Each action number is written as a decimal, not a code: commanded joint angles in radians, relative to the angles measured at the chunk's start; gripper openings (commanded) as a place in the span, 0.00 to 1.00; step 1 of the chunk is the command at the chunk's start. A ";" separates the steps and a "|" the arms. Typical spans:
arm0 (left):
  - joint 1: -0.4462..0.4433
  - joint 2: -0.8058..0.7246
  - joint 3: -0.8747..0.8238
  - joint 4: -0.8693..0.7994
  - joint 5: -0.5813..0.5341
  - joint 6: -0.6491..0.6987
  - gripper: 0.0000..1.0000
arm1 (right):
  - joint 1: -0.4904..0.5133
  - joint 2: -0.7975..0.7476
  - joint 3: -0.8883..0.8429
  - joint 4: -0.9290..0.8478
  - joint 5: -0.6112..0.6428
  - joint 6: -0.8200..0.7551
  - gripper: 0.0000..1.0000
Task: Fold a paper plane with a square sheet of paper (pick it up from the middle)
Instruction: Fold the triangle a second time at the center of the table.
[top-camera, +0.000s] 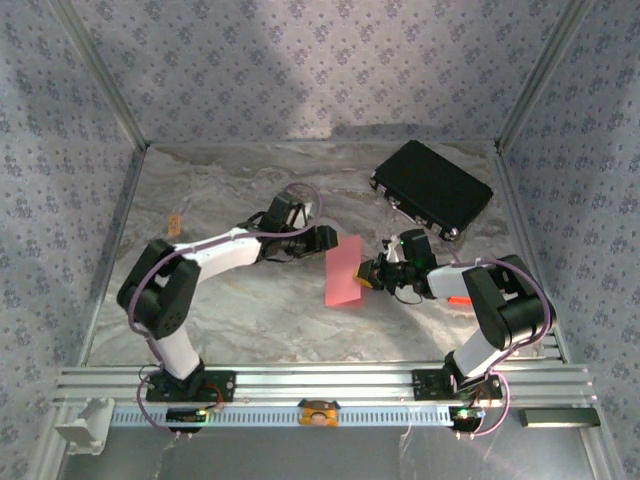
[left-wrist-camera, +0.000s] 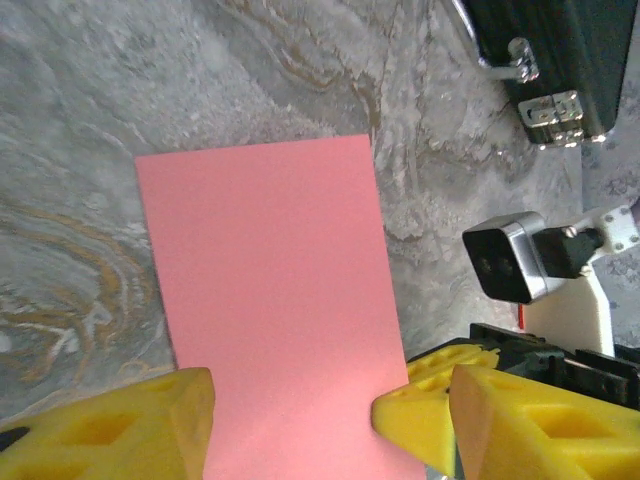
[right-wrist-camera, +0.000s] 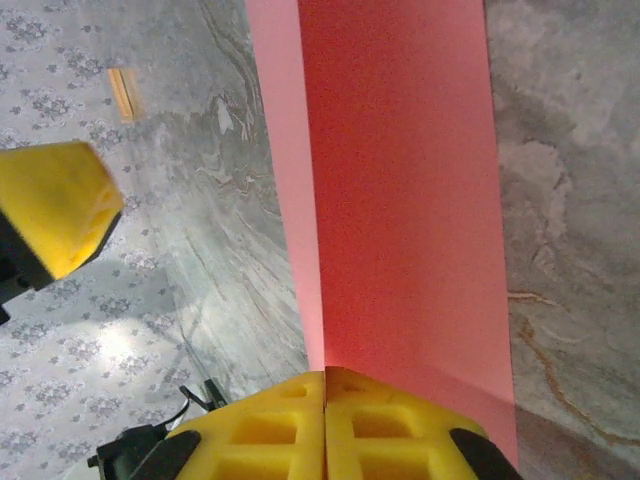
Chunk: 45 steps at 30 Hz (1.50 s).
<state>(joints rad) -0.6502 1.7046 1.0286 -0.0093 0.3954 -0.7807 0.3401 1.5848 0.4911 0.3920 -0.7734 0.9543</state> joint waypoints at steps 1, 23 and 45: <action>-0.019 -0.067 -0.071 0.074 -0.057 0.057 0.60 | 0.000 -0.018 0.013 -0.025 0.010 0.000 0.14; -0.487 -0.107 -0.071 -0.123 -0.618 0.589 0.59 | -0.022 0.012 0.071 -0.120 -0.037 -0.075 0.08; -0.640 0.069 0.056 -0.189 -0.806 0.696 0.81 | -0.025 0.014 0.078 -0.143 -0.021 -0.069 0.08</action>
<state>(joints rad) -1.2713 1.7710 1.0580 -0.1841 -0.3744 -0.1108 0.3218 1.5906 0.5472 0.2726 -0.7998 0.8970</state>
